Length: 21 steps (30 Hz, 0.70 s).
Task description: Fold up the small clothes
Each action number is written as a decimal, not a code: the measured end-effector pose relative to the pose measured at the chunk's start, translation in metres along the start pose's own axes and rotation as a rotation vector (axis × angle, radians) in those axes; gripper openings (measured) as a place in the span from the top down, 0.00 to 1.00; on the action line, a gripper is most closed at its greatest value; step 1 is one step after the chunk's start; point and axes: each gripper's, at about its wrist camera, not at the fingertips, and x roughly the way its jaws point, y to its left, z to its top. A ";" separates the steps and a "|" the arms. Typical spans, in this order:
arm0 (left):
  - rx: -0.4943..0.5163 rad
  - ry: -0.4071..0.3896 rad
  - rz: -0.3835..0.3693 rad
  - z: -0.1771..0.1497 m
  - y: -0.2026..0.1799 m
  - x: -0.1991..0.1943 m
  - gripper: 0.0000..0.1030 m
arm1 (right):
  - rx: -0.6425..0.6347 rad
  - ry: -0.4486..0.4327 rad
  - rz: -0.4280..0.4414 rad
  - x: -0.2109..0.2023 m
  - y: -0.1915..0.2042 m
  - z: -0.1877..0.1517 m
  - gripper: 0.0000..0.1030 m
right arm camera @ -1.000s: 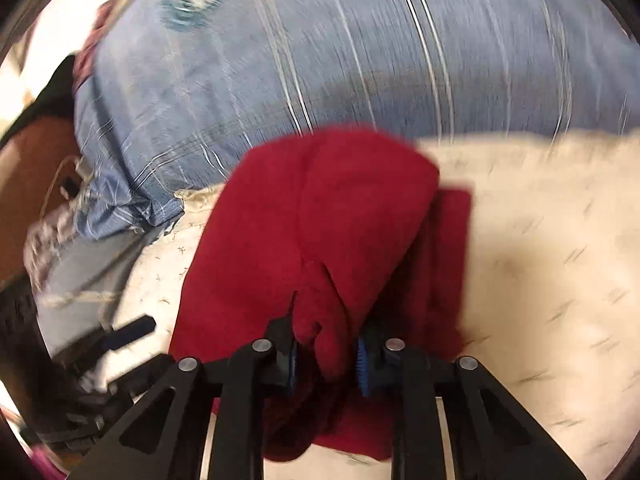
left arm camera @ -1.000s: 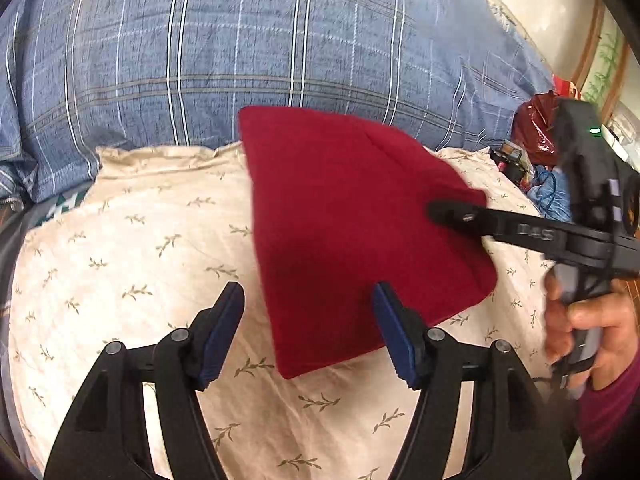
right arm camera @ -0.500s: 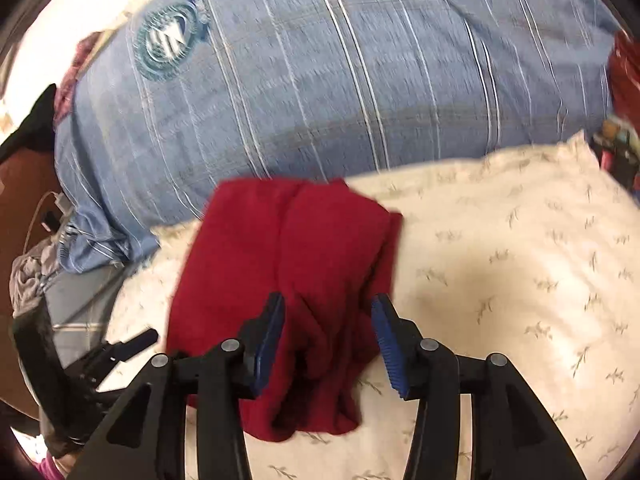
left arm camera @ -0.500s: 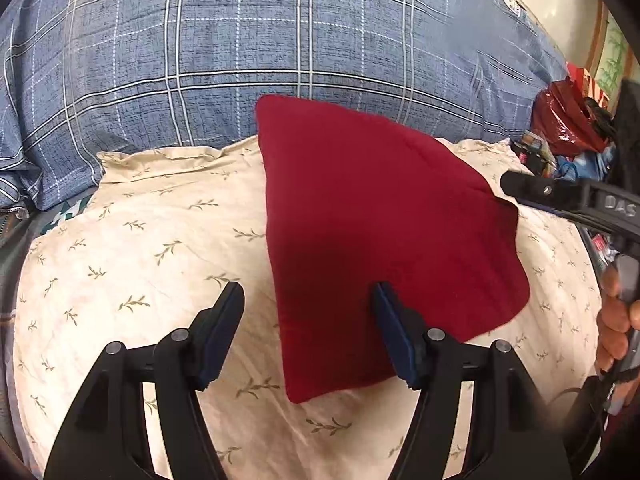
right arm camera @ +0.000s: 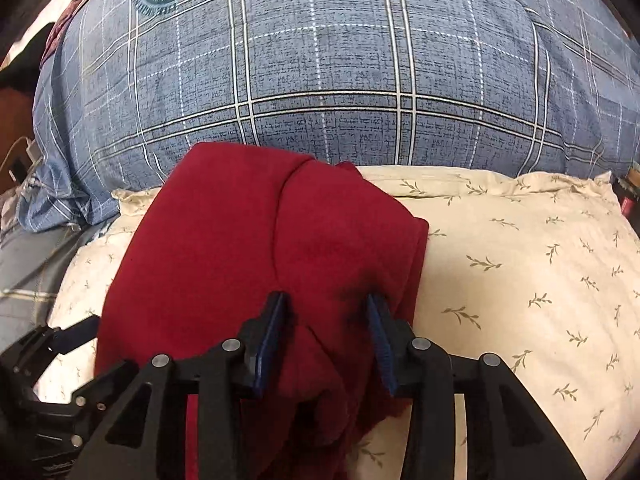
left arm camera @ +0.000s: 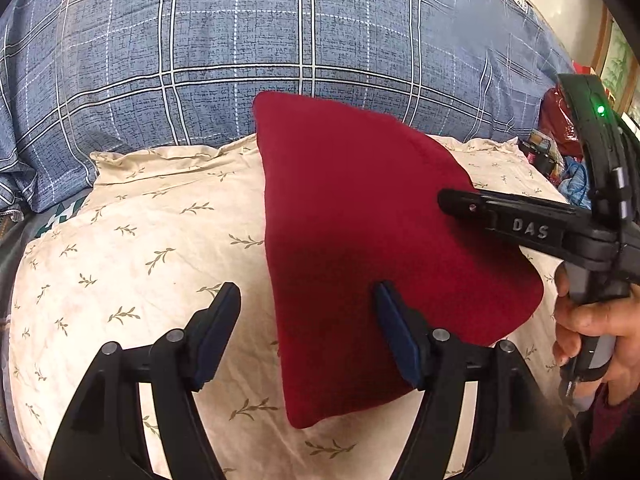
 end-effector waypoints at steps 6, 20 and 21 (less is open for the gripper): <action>-0.027 0.003 -0.033 0.002 0.005 -0.005 0.31 | 0.044 -0.048 0.026 -0.033 -0.004 -0.009 0.52; -0.235 0.064 -0.287 0.024 0.039 0.048 0.13 | 0.248 -0.041 0.274 0.022 -0.064 -0.012 0.15; -0.241 0.067 -0.296 0.024 0.038 0.050 0.12 | 0.244 -0.060 0.285 0.025 -0.063 -0.012 0.26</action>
